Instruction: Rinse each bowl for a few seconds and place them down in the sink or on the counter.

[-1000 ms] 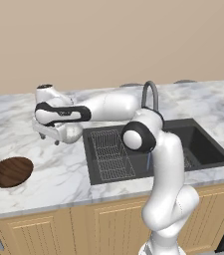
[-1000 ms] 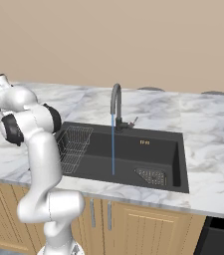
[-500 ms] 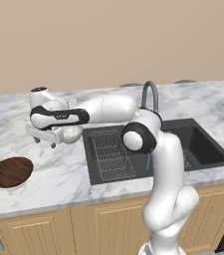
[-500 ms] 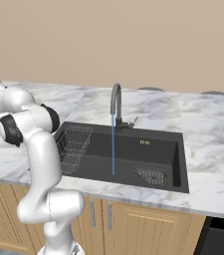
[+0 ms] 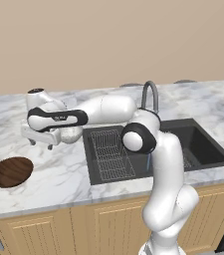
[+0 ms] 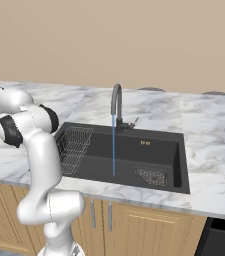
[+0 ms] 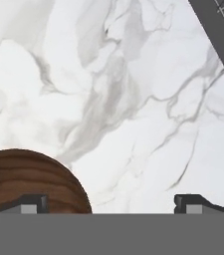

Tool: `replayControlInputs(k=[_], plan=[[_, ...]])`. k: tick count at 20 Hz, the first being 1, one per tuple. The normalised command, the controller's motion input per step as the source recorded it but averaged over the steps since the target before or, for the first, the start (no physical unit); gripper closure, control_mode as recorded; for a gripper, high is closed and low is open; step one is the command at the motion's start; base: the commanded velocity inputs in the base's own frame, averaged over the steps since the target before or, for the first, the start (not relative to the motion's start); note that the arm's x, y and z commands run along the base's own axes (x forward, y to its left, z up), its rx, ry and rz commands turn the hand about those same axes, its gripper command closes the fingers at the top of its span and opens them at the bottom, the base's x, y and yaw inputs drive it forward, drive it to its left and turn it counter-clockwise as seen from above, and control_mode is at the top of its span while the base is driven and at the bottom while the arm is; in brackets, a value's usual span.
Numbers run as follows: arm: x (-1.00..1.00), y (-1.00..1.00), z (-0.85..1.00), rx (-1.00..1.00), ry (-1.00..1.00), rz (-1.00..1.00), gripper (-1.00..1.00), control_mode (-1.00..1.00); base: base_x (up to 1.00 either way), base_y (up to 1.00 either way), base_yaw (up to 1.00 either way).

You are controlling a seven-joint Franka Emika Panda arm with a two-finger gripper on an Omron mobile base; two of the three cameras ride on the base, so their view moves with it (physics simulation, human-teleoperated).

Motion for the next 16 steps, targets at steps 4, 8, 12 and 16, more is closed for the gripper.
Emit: replayControlInputs(k=[4, 8, 12, 16], plan=[[-0.12, 0.06, -0.02, 0.03, 0.00, 0.07, -1.00, -1.00, 0.00, 0.00, 0.00], [-0.13, 0.01, -0.05, 0.03, 0.00, 0.08, -1.00, -1.00, 0.00, 0.00, 0.00], [-0.12, 0.05, -0.08, 0.02, 0.00, 0.08, -1.00, -1.00, 0.00, 0.00, 0.00], [-0.14, 0.03, -0.07, 0.03, -0.01, 0.09, -1.00, -1.00, 0.00, 0.00, 0.00]])
